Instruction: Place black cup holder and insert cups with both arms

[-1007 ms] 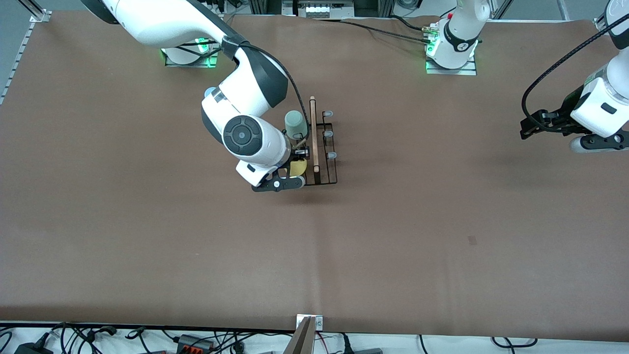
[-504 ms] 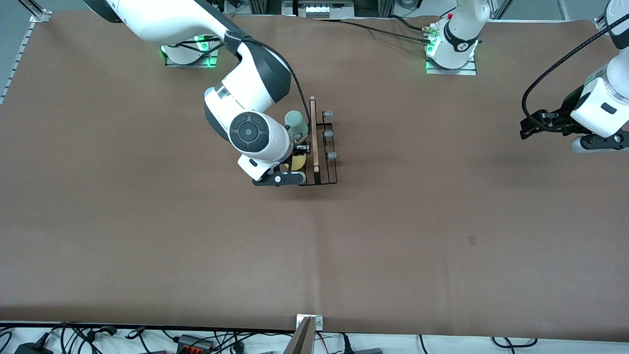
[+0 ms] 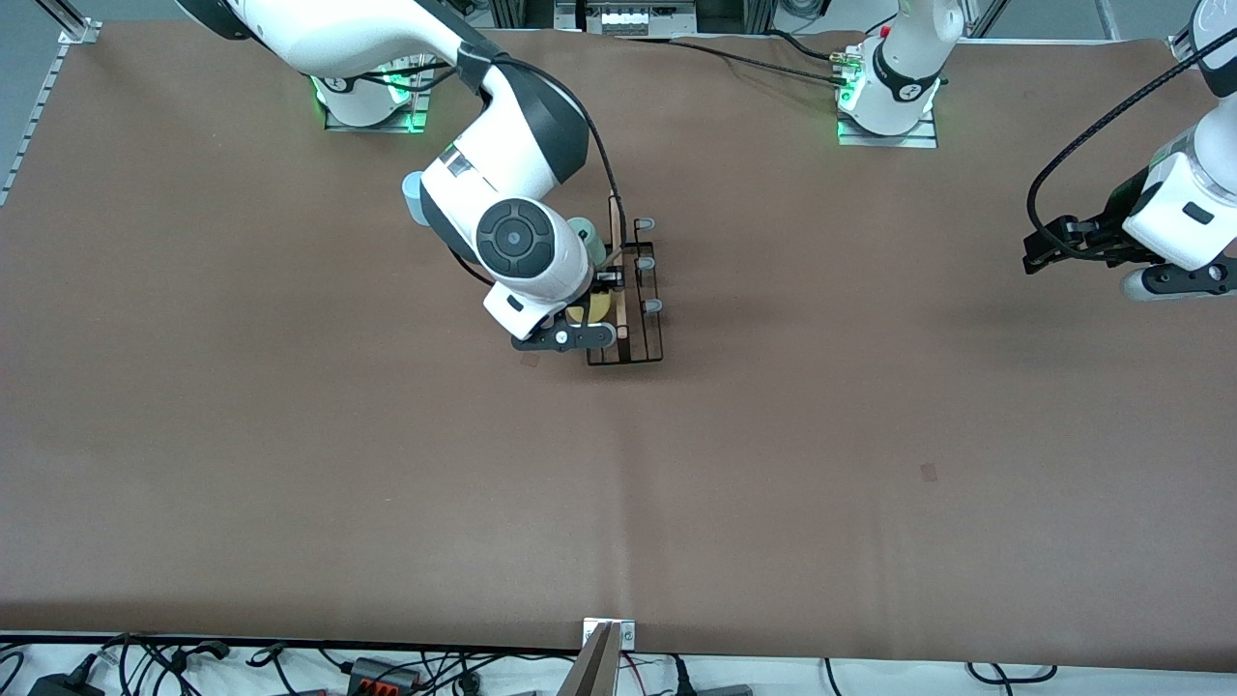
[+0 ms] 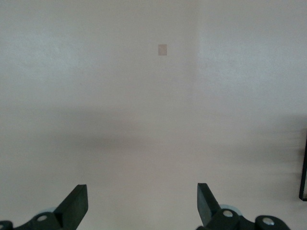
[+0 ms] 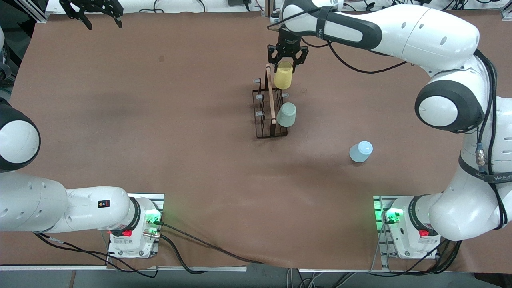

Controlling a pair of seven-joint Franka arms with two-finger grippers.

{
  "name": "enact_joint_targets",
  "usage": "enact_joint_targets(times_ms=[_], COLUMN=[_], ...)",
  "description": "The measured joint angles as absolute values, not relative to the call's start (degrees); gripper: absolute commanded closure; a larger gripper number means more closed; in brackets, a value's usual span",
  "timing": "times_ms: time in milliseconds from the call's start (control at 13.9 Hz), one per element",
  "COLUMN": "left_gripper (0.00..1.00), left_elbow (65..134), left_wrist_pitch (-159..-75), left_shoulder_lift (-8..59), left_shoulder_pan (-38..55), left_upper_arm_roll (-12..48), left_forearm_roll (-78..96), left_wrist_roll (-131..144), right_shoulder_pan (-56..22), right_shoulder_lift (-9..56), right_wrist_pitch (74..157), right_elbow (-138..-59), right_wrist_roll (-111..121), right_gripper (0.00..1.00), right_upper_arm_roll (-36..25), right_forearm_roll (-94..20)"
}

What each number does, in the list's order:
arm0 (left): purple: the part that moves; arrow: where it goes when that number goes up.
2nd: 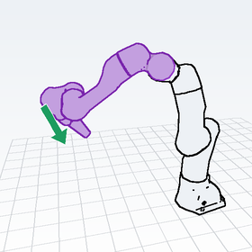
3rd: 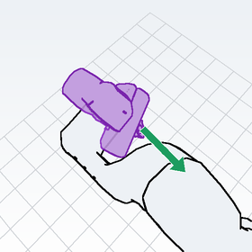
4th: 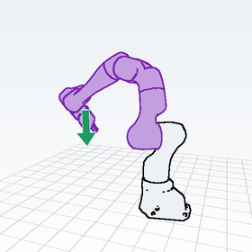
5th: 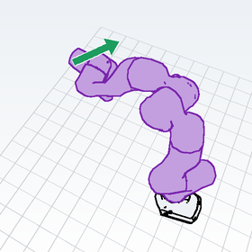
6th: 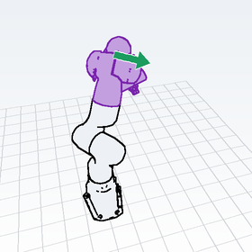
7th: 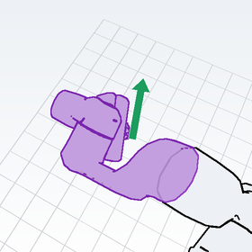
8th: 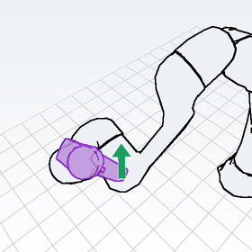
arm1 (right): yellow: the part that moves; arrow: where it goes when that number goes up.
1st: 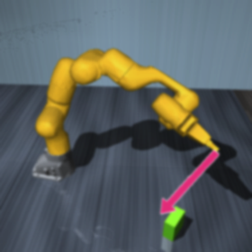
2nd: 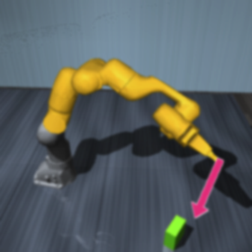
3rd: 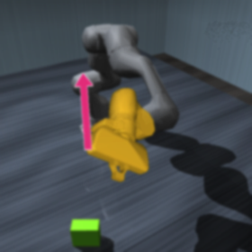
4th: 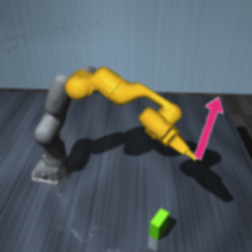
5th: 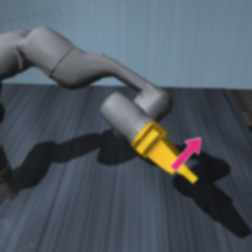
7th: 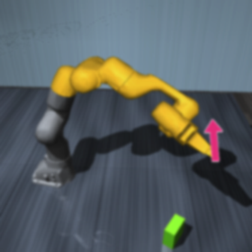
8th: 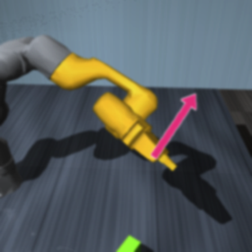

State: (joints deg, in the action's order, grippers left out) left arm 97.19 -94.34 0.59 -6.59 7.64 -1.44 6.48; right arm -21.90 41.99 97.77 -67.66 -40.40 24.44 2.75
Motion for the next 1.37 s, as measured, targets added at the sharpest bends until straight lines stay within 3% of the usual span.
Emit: enact_joint_targets(times_ms=[647,719,791,1151,1367], left_gripper=[0.00,0.00,0.00,0.00,0.00], left_elbow=[97.2,97.2,97.2,97.2,97.2], left_wrist_pitch=[-94.3,-94.3,-94.3,-94.3,-94.3], left_shoulder_lift=[0.6,0.6,0.6,0.7,0.7], left_shoulder_pan=[-6.7,-6.8,-6.8,-7.1,-7.2], left_upper_arm_roll=[7.6,7.6,7.6,7.6,7.6], left_forearm_roll=[-1.4,-1.4,-1.4,-1.4,-1.4], left_wrist_roll=[6.5,6.5,6.5,6.5,6.5], right_shoulder_pan=[-22.0,-22.0,-22.0,-21.7,-18.3], right_shoulder_lift=[45.7,46.2,46.5,46.2,40.9], right_wrist_pitch=[102.1,102.4,102.5,102.8,101.0], right_elbow=[-68.0,-68.0,-68.0,-66.9,-65.7], right_wrist_roll=[-40.4,-40.4,-40.4,-40.4,-40.3], right_gripper=[0.71,0.29,0.00,0.00,0.00], right_upper_arm_roll=[24.2,24.2,24.2,23.9,23.6], right_forearm_roll=[3.7,4.2,4.9,6.2,6.9])
